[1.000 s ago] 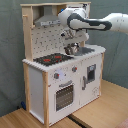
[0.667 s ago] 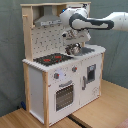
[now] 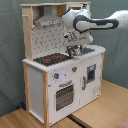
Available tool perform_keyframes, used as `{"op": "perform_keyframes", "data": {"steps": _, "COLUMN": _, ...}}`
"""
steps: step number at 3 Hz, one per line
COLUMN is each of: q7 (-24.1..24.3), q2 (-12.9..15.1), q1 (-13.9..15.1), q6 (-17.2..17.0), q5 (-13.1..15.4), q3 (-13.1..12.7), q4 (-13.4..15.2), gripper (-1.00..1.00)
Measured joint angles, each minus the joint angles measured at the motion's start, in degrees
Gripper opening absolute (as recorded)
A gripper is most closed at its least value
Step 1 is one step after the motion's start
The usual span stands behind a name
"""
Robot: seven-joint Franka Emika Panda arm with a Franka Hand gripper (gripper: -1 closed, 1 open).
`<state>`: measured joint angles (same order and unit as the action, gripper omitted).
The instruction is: Play with the kitchen
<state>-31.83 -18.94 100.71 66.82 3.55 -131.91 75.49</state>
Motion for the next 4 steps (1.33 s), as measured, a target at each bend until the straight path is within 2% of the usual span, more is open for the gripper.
{"op": "perform_keyframes", "data": {"steps": 2, "q7": 3.87, "q2": 6.66, "q1": -4.43, "q6": 6.29, "q5": 5.03, "q3": -0.04, "q4": 9.47, "gripper": -1.0}}
{"op": "perform_keyframes", "data": {"steps": 4, "q7": 7.32, "q2": 13.91, "q1": -6.68, "q6": 10.98, "q5": 11.4, "q3": -0.12, "q4": 17.19, "gripper": -1.0}}
